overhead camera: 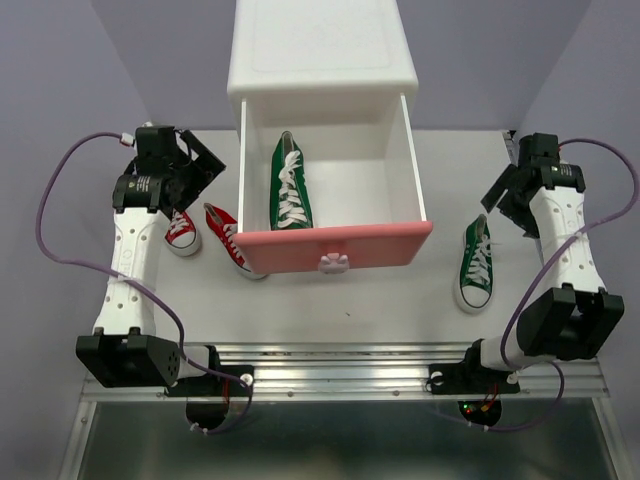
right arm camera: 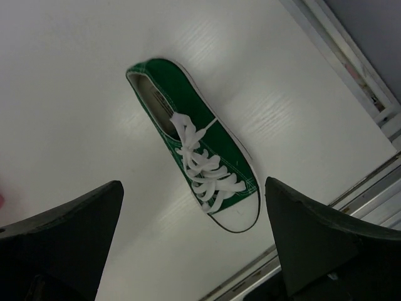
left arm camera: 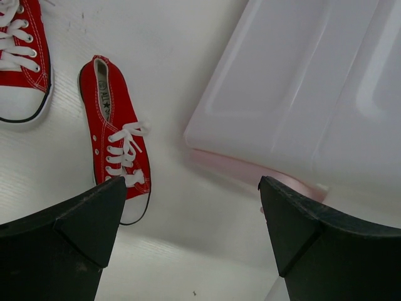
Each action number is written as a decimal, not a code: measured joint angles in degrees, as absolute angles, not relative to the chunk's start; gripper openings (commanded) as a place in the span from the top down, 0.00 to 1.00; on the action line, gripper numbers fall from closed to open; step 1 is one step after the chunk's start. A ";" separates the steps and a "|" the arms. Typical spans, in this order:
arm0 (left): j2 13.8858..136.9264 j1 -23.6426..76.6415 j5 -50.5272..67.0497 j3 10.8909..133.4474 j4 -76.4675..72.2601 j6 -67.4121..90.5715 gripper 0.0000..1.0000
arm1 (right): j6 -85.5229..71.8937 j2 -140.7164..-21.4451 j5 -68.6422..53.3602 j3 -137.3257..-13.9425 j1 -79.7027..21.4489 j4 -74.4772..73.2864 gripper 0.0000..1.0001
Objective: Place and organize the shoes in the shoe cabinet
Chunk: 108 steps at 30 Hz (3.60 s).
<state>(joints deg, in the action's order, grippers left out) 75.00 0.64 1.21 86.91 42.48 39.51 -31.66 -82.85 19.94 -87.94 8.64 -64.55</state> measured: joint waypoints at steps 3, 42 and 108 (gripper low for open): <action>74.81 0.71 1.23 84.71 42.24 39.51 0.01 | -27.57 -82.85 16.27 -82.81 9.13 -63.81 0.00; 74.67 1.39 -0.91 78.59 40.21 39.33 0.01 | -15.09 -92.20 7.88 -68.01 10.15 -47.22 0.99; 82.00 0.62 2.39 107.57 44.82 41.78 0.01 | -55.72 -99.74 -41.23 -133.40 -27.42 -30.52 0.99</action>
